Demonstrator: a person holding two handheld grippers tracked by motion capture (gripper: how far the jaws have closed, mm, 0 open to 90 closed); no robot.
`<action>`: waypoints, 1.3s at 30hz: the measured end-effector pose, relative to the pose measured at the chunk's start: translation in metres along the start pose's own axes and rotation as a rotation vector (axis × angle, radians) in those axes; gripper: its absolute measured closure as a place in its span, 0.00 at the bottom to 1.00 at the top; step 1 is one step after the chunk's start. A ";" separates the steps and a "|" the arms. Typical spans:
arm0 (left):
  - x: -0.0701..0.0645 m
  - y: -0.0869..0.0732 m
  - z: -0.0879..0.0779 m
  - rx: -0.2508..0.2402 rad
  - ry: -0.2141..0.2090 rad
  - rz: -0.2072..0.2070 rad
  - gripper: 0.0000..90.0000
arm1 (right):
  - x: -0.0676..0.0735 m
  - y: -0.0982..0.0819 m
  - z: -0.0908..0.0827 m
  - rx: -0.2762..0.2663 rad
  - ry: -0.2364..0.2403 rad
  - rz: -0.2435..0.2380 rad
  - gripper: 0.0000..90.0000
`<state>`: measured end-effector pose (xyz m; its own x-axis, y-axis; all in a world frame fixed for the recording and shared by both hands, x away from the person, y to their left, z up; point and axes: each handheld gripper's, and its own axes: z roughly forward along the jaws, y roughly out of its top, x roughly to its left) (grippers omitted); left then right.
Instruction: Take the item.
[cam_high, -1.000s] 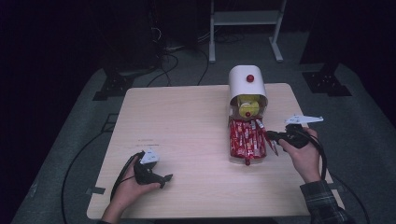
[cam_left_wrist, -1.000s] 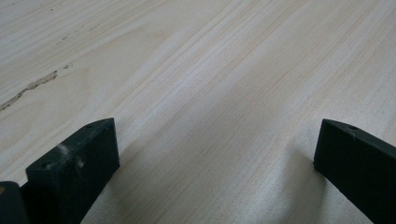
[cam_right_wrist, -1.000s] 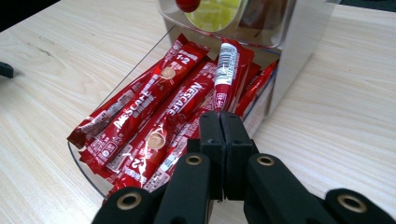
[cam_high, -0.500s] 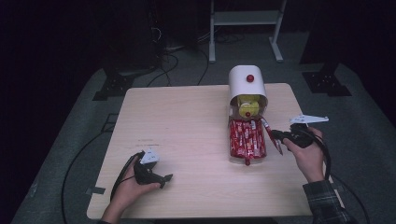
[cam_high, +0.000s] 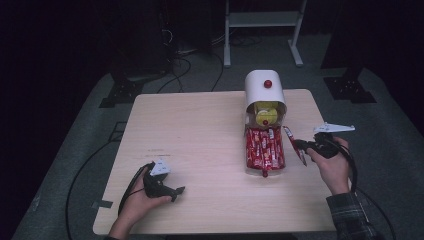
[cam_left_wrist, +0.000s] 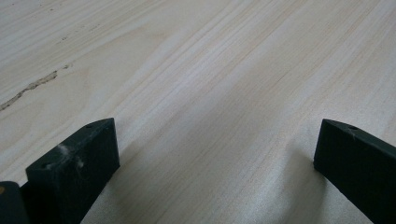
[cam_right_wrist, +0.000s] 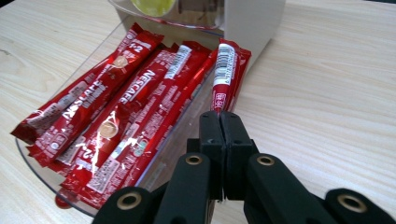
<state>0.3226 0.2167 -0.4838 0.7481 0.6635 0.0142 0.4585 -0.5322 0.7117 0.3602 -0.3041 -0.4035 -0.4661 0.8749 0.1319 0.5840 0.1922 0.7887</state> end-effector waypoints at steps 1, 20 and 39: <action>0.000 0.000 0.000 0.000 0.000 0.000 0.00 | -0.001 0.000 0.000 0.002 -0.001 0.002 0.98; 0.000 0.000 0.000 0.001 -0.001 0.000 0.00 | -0.018 -0.010 0.005 0.036 -0.041 0.030 0.98; 0.000 0.000 0.000 0.000 -0.001 0.000 0.00 | -0.031 -0.022 0.016 0.086 -0.065 0.057 0.98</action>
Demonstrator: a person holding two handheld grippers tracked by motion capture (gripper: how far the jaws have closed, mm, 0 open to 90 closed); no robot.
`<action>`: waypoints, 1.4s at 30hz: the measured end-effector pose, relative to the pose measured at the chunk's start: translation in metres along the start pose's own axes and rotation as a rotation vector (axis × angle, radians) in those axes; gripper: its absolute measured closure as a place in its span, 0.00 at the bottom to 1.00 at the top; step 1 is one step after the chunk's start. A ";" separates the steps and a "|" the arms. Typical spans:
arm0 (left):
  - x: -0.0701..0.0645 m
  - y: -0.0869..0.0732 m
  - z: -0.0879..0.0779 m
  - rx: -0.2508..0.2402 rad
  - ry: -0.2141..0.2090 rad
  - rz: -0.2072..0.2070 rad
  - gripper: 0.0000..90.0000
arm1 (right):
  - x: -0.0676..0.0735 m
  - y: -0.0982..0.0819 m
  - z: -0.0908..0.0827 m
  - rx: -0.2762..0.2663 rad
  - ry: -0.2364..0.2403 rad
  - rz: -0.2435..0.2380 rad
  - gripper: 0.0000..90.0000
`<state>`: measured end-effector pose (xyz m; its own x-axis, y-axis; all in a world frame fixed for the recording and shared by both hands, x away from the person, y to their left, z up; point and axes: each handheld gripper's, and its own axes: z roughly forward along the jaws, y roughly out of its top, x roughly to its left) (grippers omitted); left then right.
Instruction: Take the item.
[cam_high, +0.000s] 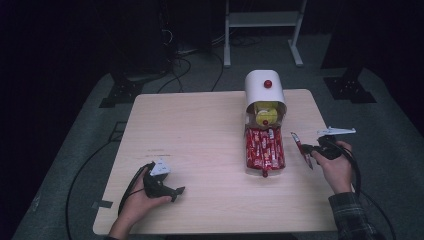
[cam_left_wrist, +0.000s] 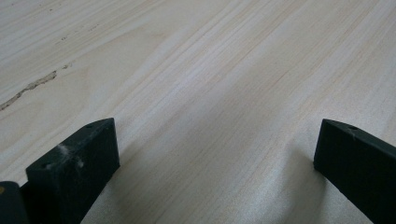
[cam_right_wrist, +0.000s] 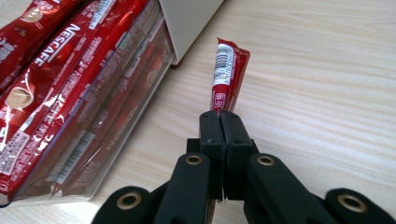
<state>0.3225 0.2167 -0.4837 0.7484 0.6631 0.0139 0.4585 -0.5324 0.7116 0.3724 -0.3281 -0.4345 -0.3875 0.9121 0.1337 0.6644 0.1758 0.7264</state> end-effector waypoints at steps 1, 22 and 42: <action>0.000 0.000 0.000 0.000 0.000 0.000 0.00 | 0.000 0.000 0.000 0.003 0.001 0.005 0.98; 0.000 0.000 0.000 0.001 0.000 0.000 0.00 | -0.007 -0.008 0.013 0.062 -0.027 0.007 0.98; 0.000 0.000 0.000 0.001 0.000 0.000 0.00 | -0.005 -0.011 0.023 0.109 -0.041 -0.023 0.98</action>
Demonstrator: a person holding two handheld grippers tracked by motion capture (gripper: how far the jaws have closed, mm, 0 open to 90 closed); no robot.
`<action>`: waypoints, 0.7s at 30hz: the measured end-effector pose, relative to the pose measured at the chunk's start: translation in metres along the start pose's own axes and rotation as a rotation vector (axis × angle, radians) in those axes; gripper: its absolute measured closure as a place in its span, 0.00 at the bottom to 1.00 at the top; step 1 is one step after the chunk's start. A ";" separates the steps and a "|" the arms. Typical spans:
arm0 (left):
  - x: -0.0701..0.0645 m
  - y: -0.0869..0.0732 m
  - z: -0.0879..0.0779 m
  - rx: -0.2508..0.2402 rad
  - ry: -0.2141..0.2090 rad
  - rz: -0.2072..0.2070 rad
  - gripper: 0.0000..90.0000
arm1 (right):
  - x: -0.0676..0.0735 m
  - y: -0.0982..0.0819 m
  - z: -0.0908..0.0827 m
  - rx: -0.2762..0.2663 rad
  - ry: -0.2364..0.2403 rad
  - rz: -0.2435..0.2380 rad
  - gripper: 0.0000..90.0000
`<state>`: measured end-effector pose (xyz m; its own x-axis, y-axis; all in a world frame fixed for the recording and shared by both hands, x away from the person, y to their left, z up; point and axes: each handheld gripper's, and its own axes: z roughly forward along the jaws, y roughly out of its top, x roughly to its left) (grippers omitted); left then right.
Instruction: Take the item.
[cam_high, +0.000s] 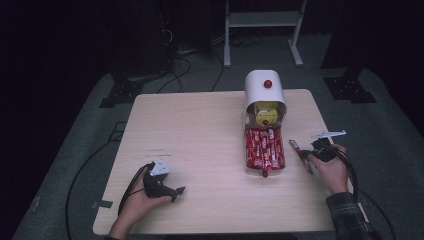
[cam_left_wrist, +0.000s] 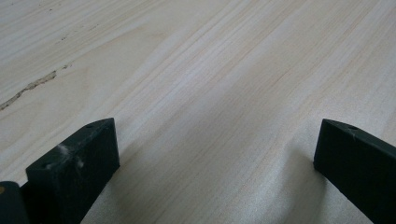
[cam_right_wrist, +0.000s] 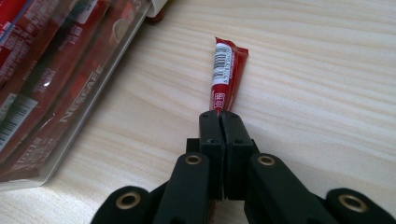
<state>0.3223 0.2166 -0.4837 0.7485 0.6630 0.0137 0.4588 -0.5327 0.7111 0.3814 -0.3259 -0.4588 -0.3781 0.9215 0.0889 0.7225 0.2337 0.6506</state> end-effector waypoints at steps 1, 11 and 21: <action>0.000 0.000 0.000 0.000 0.000 0.000 0.00 | 0.001 0.000 0.000 0.002 0.000 0.000 0.98; 0.000 0.000 0.000 -0.001 0.000 -0.001 0.00 | 0.001 -0.002 0.002 0.013 -0.008 -0.005 0.91; 0.000 0.000 0.000 -0.001 0.000 -0.001 0.00 | 0.002 -0.002 0.003 0.004 -0.017 -0.014 0.71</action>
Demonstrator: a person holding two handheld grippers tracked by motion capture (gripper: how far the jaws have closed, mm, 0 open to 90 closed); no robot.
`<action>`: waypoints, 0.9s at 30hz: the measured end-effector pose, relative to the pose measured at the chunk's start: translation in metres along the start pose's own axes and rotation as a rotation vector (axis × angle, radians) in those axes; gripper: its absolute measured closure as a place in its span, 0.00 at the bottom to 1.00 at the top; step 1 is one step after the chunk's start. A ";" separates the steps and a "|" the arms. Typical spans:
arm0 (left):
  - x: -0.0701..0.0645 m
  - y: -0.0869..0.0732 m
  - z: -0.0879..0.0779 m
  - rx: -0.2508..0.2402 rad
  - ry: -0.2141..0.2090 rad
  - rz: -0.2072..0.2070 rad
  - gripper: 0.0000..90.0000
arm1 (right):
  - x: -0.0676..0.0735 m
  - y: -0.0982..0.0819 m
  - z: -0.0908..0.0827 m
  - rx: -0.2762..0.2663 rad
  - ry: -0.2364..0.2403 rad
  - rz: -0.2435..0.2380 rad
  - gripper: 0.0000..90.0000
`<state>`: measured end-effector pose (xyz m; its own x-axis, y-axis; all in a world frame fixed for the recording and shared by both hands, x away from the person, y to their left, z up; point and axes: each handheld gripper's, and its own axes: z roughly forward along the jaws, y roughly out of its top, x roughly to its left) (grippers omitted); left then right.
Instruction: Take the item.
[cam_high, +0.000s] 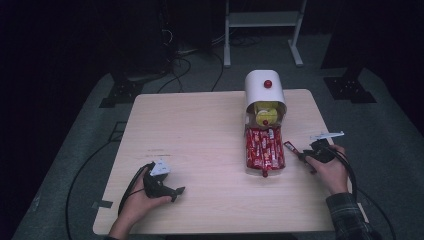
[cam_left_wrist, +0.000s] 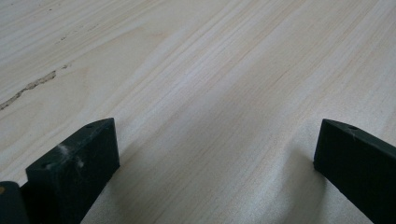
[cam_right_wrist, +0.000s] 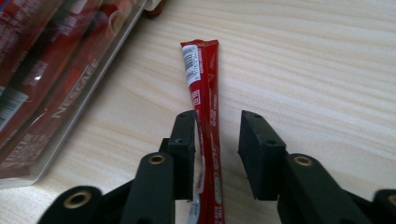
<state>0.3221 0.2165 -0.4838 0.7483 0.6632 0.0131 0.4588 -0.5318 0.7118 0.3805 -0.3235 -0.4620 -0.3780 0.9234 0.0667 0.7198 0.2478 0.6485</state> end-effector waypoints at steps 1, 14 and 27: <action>0.000 0.000 0.000 0.000 0.000 0.000 0.00 | 0.001 0.000 -0.001 -0.010 0.000 -0.001 0.63; 0.000 0.000 0.000 -0.001 0.000 0.002 0.00 | 0.006 -0.006 -0.008 -0.068 -0.003 -0.021 0.32; -0.001 -0.001 -0.001 0.001 0.000 0.008 0.00 | 0.007 -0.023 -0.023 -0.106 -0.009 -0.014 0.24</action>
<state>0.3209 0.2169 -0.4837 0.7522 0.6586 0.0188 0.4531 -0.5379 0.7109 0.3480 -0.3296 -0.4586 -0.3822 0.9227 0.0503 0.6483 0.2289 0.7261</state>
